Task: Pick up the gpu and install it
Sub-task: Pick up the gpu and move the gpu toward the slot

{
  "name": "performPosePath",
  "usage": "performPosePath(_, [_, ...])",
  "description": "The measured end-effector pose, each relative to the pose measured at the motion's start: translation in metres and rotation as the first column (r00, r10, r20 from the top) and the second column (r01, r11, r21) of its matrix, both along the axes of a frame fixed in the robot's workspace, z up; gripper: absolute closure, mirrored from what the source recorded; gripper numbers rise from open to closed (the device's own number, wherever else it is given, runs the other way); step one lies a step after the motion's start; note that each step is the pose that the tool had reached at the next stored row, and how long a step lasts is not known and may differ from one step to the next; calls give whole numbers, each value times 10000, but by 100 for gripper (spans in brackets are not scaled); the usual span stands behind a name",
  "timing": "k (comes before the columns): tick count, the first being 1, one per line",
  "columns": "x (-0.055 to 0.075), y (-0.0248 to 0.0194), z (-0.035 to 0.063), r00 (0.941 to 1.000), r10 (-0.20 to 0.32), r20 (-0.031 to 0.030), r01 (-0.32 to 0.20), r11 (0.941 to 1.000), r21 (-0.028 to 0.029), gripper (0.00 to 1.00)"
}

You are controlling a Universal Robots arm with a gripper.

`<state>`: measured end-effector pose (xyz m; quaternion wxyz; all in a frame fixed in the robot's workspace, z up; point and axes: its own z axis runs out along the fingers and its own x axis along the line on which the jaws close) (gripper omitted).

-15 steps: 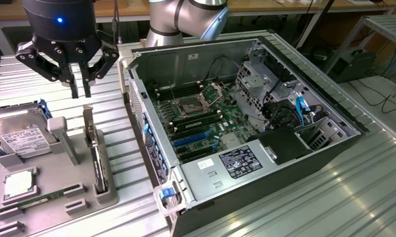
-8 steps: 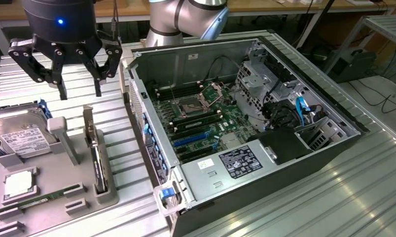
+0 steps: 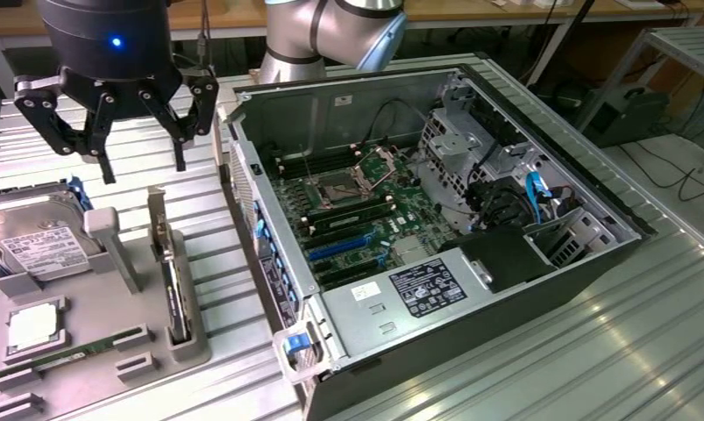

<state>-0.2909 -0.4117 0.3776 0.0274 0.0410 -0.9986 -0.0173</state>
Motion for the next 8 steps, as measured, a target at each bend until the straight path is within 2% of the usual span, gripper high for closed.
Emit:
performPosePath(3, [-4, -22, -6, 9997, 128, 195, -128, 9999, 1, 34])
performPosePath(4, [-13, -41, -12, 9995, 127, 285, -127, 9999, 1, 34])
performPosePath(5, [-15, -46, -17, 9994, 126, 332, -126, 9999, -1, 34])
performPosePath(6, [-15, -50, -21, 9992, 114, 375, -114, 9999, -1, 34])
performPosePath(8, [-15, -67, -21, 9993, 58, 375, -58, 10000, -2, 34])
